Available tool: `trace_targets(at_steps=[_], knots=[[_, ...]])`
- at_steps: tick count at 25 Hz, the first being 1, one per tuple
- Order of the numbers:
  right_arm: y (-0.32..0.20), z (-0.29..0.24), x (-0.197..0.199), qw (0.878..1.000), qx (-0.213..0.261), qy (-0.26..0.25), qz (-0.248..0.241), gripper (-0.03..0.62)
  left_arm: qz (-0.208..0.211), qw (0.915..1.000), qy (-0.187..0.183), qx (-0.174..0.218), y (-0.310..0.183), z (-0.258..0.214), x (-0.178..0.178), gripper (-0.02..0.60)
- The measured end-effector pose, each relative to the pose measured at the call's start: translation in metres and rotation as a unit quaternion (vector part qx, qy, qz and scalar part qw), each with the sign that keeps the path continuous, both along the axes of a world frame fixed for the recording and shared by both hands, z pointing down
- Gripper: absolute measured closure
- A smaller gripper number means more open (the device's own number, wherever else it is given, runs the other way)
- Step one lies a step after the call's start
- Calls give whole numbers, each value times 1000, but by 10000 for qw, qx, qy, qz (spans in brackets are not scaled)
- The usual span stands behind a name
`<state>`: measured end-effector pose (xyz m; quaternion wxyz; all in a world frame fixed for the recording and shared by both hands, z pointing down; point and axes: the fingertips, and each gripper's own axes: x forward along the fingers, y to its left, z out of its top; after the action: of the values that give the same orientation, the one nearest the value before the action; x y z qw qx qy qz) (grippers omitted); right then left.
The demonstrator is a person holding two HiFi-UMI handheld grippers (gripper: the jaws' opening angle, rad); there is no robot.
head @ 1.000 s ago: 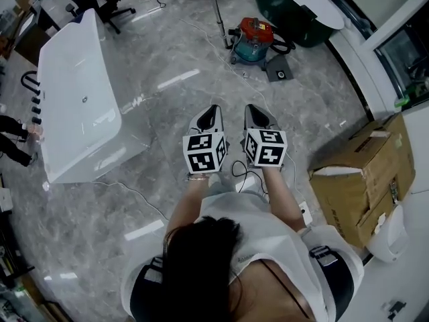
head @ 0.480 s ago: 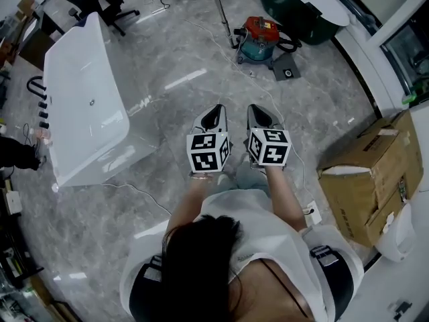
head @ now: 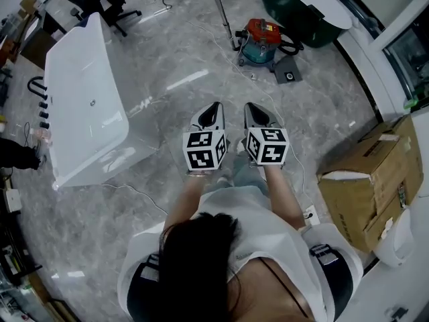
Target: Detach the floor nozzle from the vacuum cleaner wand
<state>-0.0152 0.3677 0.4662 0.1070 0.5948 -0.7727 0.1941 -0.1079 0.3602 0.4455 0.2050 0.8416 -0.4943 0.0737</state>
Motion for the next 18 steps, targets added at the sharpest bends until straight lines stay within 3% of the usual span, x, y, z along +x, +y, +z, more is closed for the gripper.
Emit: trace_targets(at_steps=[10,18], knots=[[-41,1,5,9997,64,70,-227,579,-324,9994,40,-79,-36,7,1,572],[-84,9,17,9988,4,95,-488,579,-340,9993,12,-120,-78,14,25,572]])
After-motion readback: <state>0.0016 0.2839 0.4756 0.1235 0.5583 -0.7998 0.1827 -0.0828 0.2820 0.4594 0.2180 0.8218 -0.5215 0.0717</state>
